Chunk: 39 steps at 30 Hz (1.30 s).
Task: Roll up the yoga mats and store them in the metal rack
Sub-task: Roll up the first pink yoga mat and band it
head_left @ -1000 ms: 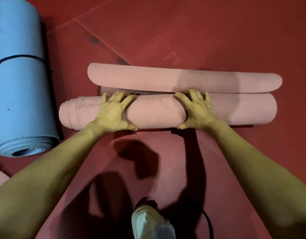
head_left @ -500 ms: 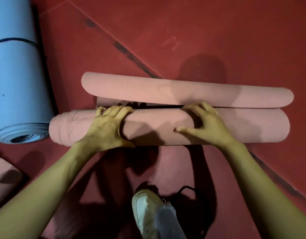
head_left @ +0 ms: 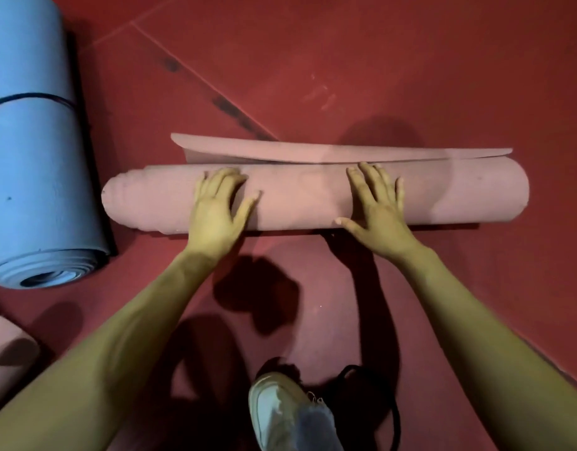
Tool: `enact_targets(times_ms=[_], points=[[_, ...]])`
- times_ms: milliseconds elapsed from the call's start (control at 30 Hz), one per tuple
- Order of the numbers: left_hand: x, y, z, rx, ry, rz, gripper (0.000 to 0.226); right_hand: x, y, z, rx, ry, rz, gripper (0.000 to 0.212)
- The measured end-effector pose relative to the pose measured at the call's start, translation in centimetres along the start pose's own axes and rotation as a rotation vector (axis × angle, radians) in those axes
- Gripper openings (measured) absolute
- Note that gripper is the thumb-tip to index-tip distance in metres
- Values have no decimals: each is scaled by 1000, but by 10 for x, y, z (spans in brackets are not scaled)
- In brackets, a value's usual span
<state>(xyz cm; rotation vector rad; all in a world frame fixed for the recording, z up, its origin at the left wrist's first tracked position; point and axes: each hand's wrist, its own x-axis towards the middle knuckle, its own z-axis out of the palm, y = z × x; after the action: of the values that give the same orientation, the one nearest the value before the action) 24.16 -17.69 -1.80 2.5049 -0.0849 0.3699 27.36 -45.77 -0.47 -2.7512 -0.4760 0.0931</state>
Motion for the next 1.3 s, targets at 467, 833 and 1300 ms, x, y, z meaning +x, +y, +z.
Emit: enact_targets(times_ms=[467, 833, 1300], points=[[45, -25, -9, 292, -344, 217, 126, 56, -1, -23, -204, -219, -71, 129], [70, -15, -11, 377, -360, 186, 114, 74, -6, -28, -307, -209, -74, 120], [5, 3, -17, 364, -328, 225, 108, 13, -11, -22, -295, -137, -121, 114]])
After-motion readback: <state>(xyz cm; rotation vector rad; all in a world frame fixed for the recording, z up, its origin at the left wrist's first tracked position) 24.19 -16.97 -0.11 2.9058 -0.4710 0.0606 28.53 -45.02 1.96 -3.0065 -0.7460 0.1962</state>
